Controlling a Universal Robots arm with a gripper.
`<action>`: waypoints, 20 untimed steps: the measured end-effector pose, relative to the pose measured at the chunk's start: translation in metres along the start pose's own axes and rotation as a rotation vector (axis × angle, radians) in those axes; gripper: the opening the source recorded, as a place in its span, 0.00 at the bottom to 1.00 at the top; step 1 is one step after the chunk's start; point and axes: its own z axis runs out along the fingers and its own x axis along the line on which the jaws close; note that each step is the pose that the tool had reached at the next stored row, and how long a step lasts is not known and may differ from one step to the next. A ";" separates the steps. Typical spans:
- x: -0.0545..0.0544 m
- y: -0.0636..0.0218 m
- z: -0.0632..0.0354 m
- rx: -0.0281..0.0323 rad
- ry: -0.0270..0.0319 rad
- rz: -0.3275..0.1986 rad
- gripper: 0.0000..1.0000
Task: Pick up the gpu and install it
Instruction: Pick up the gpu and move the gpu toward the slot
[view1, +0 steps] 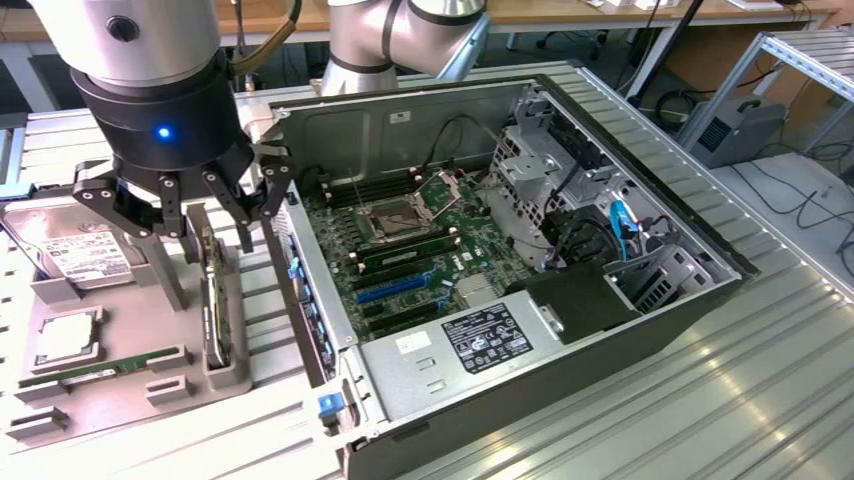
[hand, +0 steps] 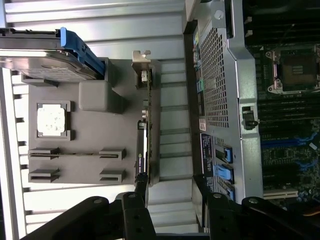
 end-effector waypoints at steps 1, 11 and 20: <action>0.000 0.0000 0.0004 0.0000 0.0000 0.000 0.48; 0.000 -0.0002 0.0042 0.0000 0.0001 0.000 0.48; 0.000 -0.0003 0.0077 0.0001 0.0001 0.000 0.48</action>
